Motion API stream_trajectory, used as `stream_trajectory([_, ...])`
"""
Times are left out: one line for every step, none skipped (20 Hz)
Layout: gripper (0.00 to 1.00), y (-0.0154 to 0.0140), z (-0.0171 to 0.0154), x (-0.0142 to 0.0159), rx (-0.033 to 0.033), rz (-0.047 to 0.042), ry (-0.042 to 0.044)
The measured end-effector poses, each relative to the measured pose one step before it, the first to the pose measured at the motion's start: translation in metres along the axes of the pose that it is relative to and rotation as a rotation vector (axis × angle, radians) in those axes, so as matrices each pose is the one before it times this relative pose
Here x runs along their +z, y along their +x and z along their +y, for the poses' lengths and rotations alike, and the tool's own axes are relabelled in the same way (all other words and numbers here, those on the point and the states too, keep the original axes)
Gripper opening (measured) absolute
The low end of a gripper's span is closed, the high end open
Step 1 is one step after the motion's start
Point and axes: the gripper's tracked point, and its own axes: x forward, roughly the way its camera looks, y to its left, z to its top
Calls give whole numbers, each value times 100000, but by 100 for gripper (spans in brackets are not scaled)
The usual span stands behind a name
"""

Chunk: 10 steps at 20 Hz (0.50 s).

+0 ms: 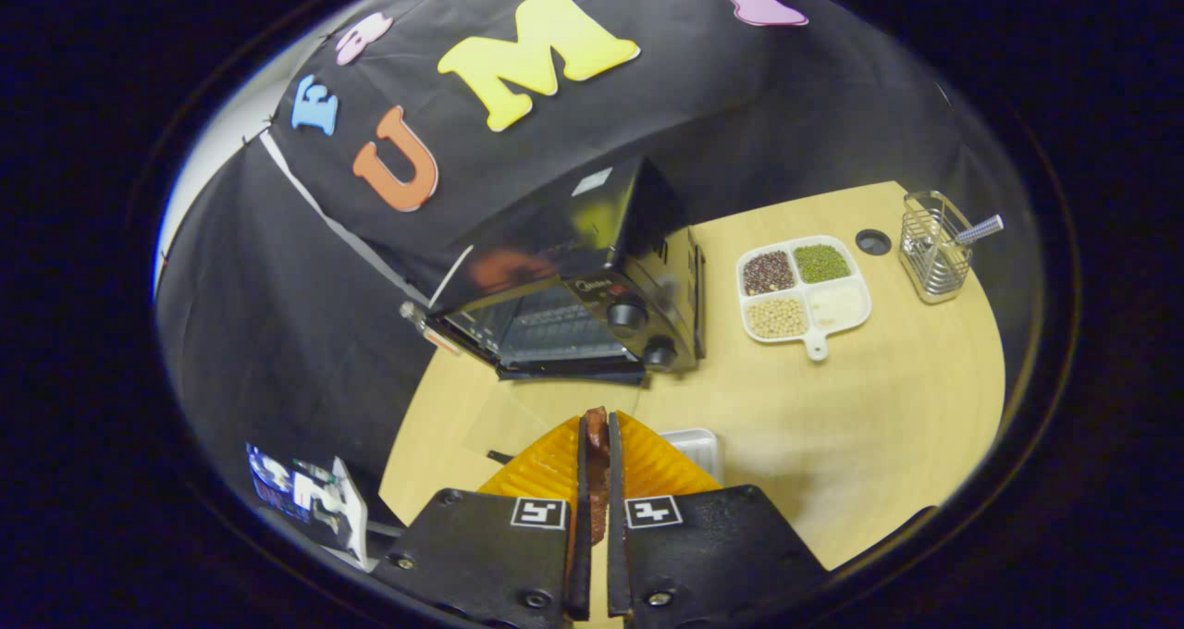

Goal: Open the toaster oven, put the food inside, and close the toaster oven door.

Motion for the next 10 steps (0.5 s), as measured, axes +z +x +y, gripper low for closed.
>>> stream_trajectory([10,339,883,145,896,-2630,2791])
stream_trajectory([10,532,905,18,1010,-2837,3428])
stream_trajectory([10,795,1050,-64,1812,-2884,5267])
stream_trajectory([10,641,738,-175,1383,-2609,4974])
stream_trajectory([10,793,559,-197,1628,-3125,4832])
stream_trajectory([10,955,521,-261,1273,-4157,5514])
stream_trajectory([10,921,237,-202,1004,-3355,4525])
stream_trajectory([10,953,330,-375,1637,-4101,5619])
stream_trajectory([10,893,275,-207,1676,-4152,5496])
stream_trajectory([10,1106,131,-190,1617,-3777,4780])
